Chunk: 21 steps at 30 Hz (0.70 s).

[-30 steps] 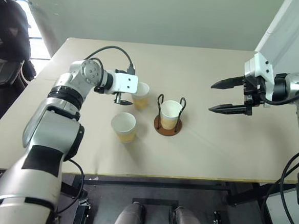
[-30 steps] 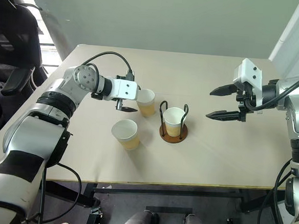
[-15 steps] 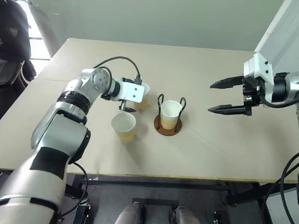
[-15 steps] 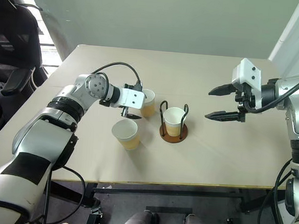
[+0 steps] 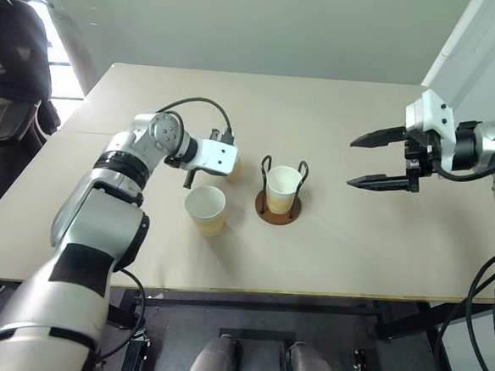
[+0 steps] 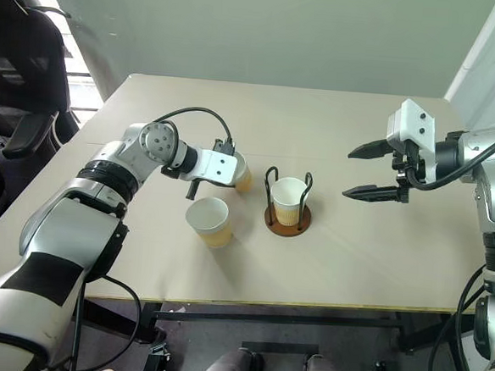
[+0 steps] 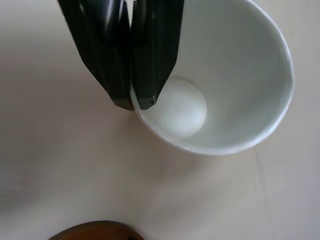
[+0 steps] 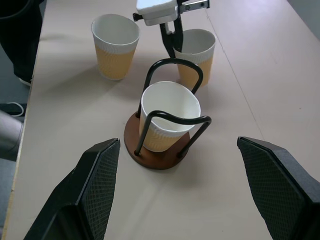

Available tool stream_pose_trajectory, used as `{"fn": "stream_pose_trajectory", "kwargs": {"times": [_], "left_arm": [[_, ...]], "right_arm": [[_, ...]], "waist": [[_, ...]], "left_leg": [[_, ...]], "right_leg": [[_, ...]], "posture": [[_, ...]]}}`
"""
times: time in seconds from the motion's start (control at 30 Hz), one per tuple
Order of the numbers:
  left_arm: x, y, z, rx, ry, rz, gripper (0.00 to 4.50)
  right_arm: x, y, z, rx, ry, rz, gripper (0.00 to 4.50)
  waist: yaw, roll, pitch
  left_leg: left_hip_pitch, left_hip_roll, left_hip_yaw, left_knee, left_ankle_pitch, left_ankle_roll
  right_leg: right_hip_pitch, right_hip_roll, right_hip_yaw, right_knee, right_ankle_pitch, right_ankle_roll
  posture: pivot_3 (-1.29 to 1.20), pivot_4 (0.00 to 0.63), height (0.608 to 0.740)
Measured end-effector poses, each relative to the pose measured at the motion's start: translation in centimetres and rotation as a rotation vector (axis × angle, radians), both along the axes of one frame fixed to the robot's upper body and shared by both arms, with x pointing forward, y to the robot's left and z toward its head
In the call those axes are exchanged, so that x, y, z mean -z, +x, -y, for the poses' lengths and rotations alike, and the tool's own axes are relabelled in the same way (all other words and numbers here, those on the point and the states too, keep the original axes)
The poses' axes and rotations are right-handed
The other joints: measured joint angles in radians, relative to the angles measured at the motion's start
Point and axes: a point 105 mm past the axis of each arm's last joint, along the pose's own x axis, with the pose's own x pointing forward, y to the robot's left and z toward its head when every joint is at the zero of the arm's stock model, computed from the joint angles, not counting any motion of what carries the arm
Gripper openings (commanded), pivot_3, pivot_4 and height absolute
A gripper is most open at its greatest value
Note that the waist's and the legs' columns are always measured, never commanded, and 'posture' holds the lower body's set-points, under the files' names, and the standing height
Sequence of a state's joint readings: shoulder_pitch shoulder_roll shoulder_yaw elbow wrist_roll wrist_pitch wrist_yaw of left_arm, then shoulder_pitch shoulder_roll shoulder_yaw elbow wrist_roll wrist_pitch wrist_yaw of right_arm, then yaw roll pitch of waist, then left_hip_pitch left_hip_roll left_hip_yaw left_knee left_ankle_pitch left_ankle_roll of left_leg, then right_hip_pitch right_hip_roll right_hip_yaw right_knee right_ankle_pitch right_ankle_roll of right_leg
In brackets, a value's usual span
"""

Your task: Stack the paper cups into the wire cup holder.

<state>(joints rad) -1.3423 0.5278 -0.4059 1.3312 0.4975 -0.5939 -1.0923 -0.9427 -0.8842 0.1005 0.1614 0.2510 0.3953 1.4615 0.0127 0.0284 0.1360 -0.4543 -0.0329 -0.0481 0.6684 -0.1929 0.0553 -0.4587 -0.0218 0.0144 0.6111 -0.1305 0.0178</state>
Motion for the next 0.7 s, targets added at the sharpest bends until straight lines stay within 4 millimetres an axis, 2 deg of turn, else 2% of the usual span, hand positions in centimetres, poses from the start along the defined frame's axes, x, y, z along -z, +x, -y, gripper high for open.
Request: {"fn": "stream_pose_trajectory", "kwargs": {"times": [0.47,0.57,0.7], "left_arm": [[-0.7,-1.7,-0.5,0.038,-0.021,-0.177,0.02],[-2.3,-1.8,-0.4,0.042,-0.041,-0.186,0.02],[-5.0,-1.6,-1.3,0.015,-0.028,-0.132,0.02]], "right_arm": [[0.8,0.8,1.9,-0.023,-0.013,0.04,3.86],[1.2,0.7,2.0,-0.041,-0.024,0.046,3.86],[1.3,0.5,1.9,-0.078,-0.043,0.071,3.86]], "waist": [[-0.001,0.0,0.0],[0.0,0.0,0.0],[-0.004,0.0,0.0]], "left_leg": [[0.0,0.0,0.001,0.0,0.0,0.001],[-0.001,0.0,0.001,0.0,0.0,0.001],[0.0,0.0,0.002,-0.001,-0.001,0.002]], "right_leg": [[0.0,0.0,0.003,-0.001,0.001,0.001],[0.0,0.0,0.003,-0.001,0.001,0.001],[-0.001,-0.001,0.005,-0.002,0.001,0.001]], "posture": [[0.0,0.15,0.74],[0.0,0.15,0.74],[0.0,0.15,0.74]]}}
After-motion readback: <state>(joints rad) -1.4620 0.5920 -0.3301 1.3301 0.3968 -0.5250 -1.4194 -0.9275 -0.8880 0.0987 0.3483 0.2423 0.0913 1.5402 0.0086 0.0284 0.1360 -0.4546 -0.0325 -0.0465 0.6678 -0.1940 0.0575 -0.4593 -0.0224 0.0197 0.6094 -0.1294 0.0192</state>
